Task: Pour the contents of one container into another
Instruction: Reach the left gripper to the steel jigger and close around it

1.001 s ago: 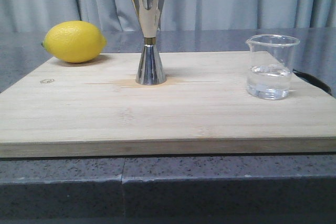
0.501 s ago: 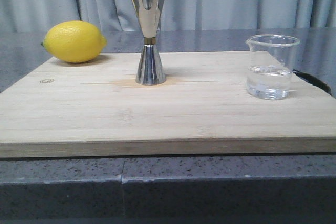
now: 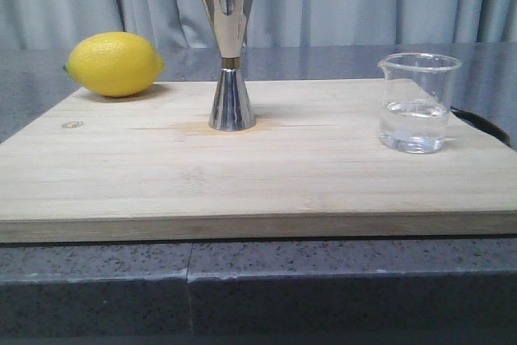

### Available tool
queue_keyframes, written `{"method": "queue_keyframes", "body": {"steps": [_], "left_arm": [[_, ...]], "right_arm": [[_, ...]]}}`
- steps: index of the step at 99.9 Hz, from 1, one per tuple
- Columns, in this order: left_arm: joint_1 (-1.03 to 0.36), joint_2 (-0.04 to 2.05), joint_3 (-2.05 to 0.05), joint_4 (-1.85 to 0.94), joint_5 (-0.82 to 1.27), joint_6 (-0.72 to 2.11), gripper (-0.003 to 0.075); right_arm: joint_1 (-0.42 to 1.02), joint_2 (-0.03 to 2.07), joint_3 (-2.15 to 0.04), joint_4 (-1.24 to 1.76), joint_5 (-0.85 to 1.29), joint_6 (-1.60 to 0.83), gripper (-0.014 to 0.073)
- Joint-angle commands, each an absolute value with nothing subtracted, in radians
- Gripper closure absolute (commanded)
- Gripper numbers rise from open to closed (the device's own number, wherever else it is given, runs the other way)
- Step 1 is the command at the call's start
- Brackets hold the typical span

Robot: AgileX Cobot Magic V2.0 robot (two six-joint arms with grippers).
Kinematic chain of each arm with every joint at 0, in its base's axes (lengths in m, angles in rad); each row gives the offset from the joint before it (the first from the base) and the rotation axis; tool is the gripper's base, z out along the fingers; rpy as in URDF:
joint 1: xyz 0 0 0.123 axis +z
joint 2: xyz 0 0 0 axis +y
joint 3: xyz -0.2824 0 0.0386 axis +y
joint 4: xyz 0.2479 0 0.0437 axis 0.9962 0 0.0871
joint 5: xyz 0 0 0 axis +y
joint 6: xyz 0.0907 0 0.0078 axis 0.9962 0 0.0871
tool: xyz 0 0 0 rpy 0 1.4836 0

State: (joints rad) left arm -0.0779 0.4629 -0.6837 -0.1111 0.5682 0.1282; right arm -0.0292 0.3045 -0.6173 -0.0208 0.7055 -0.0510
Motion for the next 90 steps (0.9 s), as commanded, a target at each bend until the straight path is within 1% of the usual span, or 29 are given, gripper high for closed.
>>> {"method": "queue_keyframes", "body": {"steps": [1, 18, 28, 40, 51, 68, 71, 72, 73, 90], "left_arm": [[-0.075, 0.544, -0.781, -0.118, 0.641, 0.164, 0.0090], [-0.075, 0.680, -0.866, -0.221, 0.792, 0.278, 0.0090], [-0.075, 0.754, -0.899, -0.387, 0.845, 0.411, 0.0090], [-0.075, 0.844, -0.904, -0.641, 0.858, 0.682, 0.0090], [-0.075, 0.935, -0.904, -0.843, 0.888, 0.858, 0.0090], [-0.075, 1.080, -0.897, -1.066, 0.917, 1.145, 0.0090], [-0.075, 1.102, -0.893, -1.103, 0.928, 1.216, 0.0090], [-0.075, 1.137, -0.882, -1.169, 0.948, 1.321, 0.0090], [-0.075, 1.152, -0.877, -1.199, 0.958, 1.365, 0.0090], [-0.079, 1.258, -0.833, -1.407, 1.040, 1.655, 0.0090]], "right_arm": [[-0.036, 0.358, -0.682, -0.008, 0.696, -0.051, -0.0056], [-0.036, 0.392, -0.691, 0.000, 0.691, -0.051, -0.0056], [-0.036, 0.394, -0.691, 0.000, 0.691, -0.051, -0.0056], [-0.036, 0.394, -0.691, 0.000, 0.691, -0.051, -0.0056], [-0.036, 0.394, -0.691, 0.000, 0.691, -0.051, -0.0056], [-0.036, 0.394, -0.691, 0.000, 0.691, -0.051, -0.0056], [-0.036, 0.394, -0.691, 0.000, 0.689, -0.051, -0.0056], [-0.036, 0.394, -0.691, 0.000, 0.685, -0.051, -0.0056], [-0.036, 0.394, -0.691, 0.000, 0.685, -0.051, -0.0056], [-0.036, 0.394, -0.691, 0.000, 0.682, -0.051, -0.0056]]}}
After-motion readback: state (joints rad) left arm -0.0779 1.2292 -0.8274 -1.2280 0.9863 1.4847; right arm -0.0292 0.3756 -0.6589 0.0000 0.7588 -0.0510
